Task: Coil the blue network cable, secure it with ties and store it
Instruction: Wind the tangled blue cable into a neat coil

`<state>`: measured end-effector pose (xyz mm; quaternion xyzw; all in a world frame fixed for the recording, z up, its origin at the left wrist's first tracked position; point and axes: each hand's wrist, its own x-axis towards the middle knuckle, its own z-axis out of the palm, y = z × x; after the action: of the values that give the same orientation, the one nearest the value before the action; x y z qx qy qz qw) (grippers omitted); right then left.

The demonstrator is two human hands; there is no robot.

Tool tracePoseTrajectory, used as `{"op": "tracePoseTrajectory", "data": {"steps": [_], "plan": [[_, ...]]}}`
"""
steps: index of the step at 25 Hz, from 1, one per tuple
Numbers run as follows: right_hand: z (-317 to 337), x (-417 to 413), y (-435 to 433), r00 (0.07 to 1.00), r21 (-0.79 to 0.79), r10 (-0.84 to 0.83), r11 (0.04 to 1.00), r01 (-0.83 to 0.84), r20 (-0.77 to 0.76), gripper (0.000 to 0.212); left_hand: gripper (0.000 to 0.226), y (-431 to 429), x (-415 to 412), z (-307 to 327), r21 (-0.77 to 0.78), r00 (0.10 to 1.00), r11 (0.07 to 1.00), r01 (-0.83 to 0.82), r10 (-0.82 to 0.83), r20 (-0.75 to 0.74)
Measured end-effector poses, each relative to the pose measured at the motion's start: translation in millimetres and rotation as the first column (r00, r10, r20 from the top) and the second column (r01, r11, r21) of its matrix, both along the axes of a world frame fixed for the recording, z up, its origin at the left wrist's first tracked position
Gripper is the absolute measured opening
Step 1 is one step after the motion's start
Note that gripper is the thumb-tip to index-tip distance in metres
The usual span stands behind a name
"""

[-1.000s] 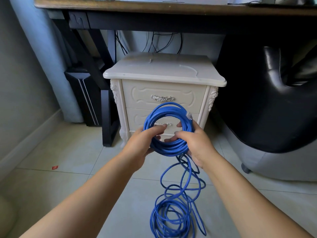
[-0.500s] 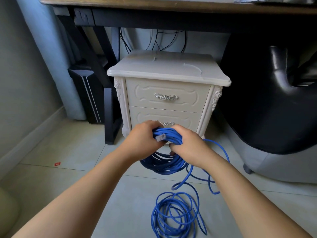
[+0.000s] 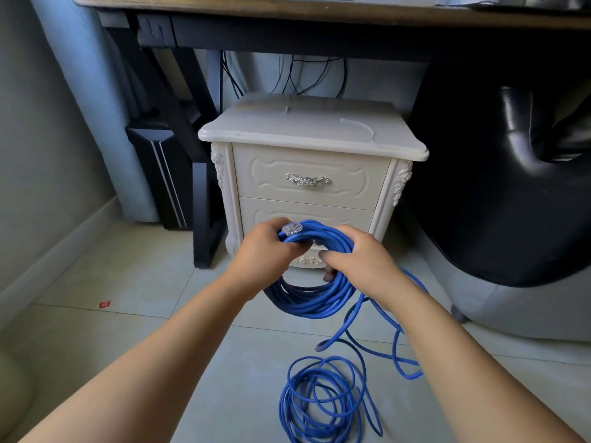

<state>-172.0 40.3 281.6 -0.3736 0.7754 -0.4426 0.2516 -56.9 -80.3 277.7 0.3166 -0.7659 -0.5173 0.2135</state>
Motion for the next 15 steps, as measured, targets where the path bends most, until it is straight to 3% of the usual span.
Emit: {"op": "tracePoseTrajectory", "data": {"steps": [2, 4, 6, 8, 10, 12, 14, 15], "plan": [[-6.3, -3.8, -2.5, 0.998, 0.003, -0.039, 0.999, 0.039, -0.047, 0.012, 0.026, -1.0, 2.6, 1.4, 0.068, 0.996, 0.994, 0.085, -0.086, 0.004], [-15.2, -7.9, -6.2, 0.993, -0.026, -0.117, 0.993, 0.116, -0.031, 0.011, 0.066, -5.2, 6.4, -0.9, 0.154, 0.991, 0.979, 0.137, -0.133, -0.033], [-21.4, -14.8, -10.2, 0.955, -0.130, -0.257, 0.952, 0.276, 0.147, 0.011, 0.102, -8.4, 9.5, -9.6, 0.235, 0.990, 0.962, 0.139, -0.133, -0.042], [-19.2, -24.3, -12.1, 0.835, -0.206, -0.343, 0.863, 0.460, 0.430, 0.013, 0.117, -4.9, 13.3, -20.3, 0.217, 0.981, 0.968, 0.127, -0.156, 0.119], [-13.0, -31.9, -11.4, 0.670, -0.194, -0.327, 0.791, 0.580, 0.666, 0.019, 0.107, 3.6, 15.8, -26.9, 0.169, 0.891, 0.965, 0.199, -0.250, 0.379], [-8.4, -35.8, -10.6, 0.547, -0.167, -0.290, 0.751, 0.639, 0.785, 0.025, 0.086, 14.9, 13.6, -31.2, 0.046, 0.802, 0.956, 0.289, -0.268, 0.534], [-7.7, -36.3, -10.3, 0.475, -0.172, -0.247, 0.716, 0.677, 0.845, 0.024, 0.066, 25.4, 8.4, -31.0, -0.076, 0.822, 0.943, 0.325, -0.242, 0.515], [-7.5, -35.9, -10.0, 0.448, -0.172, -0.225, 0.706, 0.687, 0.865, 0.022, 0.055, 29.2, 5.1, -30.7, -0.054, 0.849, 0.944, 0.325, -0.266, 0.457]]}}
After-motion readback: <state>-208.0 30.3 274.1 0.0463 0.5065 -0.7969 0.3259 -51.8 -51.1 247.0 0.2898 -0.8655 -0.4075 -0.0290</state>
